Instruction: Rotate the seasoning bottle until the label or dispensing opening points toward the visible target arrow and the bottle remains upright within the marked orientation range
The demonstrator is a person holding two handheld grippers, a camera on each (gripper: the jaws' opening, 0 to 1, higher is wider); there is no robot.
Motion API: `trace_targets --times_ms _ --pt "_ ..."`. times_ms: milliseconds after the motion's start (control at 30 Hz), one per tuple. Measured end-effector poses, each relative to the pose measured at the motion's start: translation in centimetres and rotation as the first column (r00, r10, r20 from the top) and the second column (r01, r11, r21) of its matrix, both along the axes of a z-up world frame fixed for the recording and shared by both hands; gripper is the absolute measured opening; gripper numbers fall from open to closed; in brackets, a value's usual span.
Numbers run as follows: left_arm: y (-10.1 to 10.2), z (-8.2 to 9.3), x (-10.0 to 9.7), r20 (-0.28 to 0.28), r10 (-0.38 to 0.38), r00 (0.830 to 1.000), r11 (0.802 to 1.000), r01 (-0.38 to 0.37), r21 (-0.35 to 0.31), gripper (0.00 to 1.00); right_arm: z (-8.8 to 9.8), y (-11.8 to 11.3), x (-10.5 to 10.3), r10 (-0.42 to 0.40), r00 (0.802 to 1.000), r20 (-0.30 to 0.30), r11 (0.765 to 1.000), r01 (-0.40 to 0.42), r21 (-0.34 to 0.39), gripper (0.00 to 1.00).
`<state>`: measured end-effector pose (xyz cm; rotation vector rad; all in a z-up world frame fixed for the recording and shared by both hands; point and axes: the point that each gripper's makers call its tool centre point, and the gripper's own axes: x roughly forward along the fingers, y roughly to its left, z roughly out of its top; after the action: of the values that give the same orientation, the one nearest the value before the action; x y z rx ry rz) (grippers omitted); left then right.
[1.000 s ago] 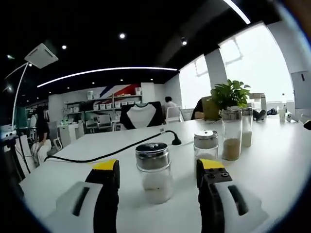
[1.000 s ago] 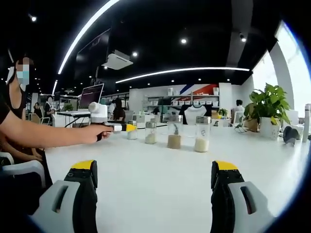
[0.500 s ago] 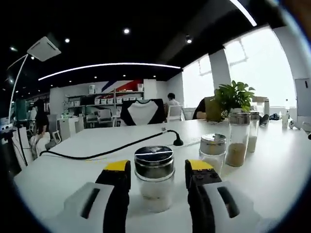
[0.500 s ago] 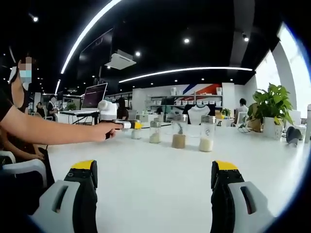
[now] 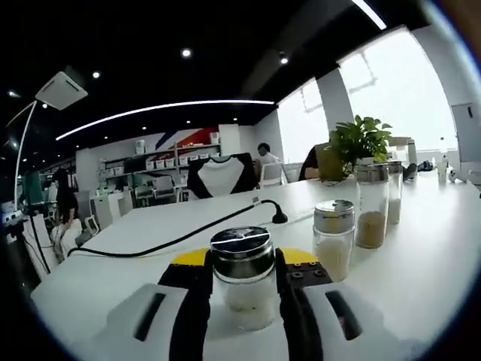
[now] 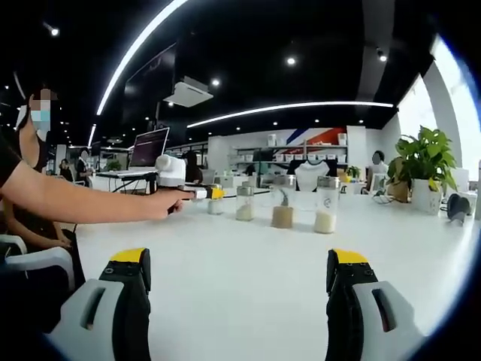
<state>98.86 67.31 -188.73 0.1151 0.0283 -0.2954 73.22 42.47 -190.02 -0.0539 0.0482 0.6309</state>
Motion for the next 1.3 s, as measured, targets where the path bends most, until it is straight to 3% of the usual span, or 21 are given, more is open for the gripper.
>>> trace_targets --times_ms 100,167,267,400,500,700,767,900,1067,1300 --pt "0.2 0.0 -0.2 -0.008 -0.006 1.0 1.0 0.006 -0.02 0.34 -0.1 0.0 0.0 0.0 1.0 -0.001 1.0 0.0 0.001 0.99" --pt "0.3 0.2 -0.6 -0.015 -0.015 1.0 0.997 0.013 -0.081 0.34 0.1 -0.2 0.1 -0.009 1.0 0.006 1.0 0.009 0.008 0.97" --pt "0.3 1.4 -1.2 0.033 -0.016 0.999 0.998 0.018 -0.059 0.34 0.1 -0.4 0.1 -0.009 1.0 0.005 1.0 0.009 0.016 0.97" --pt "-0.6 3.1 -2.4 0.055 -0.081 0.995 0.993 0.085 -0.084 0.34 0.0 -0.4 0.1 -0.008 1.0 0.001 1.0 0.008 0.018 0.97" --pt "-1.3 4.1 -3.5 0.078 -0.113 0.991 0.991 0.118 -0.067 0.34 0.0 -0.3 0.1 -0.005 1.0 0.001 1.0 0.005 0.02 0.97" --pt "-2.3 4.8 -4.9 0.064 -0.173 0.983 0.98 0.178 -0.092 0.34 0.1 0.1 -0.1 0.006 1.0 0.007 1.0 -0.006 0.016 0.97" --pt "-2.9 4.9 -5.5 0.058 -0.203 0.977 0.973 0.208 -0.096 0.34 0.2 0.2 -0.1 0.008 1.0 0.01 1.0 -0.008 0.015 0.97" --pt "-4.3 5.1 -7.1 0.036 -0.287 0.957 0.943 0.289 -0.164 0.34 0.2 0.2 -0.1 0.008 1.0 0.01 1.0 -0.009 0.016 0.97" --pt "-5.6 5.5 -9.3 0.035 -0.344 0.938 0.926 0.345 -0.152 0.34 0.4 0.4 -0.2 0.017 1.0 0.016 1.0 -0.017 0.017 0.96" --pt "-7.4 6.1 -12.7 0.046 -0.438 0.898 0.88 0.439 -0.18 0.34 0.3 1.3 -0.4 0.038 0.999 0.018 0.999 -0.038 0.008 0.95"
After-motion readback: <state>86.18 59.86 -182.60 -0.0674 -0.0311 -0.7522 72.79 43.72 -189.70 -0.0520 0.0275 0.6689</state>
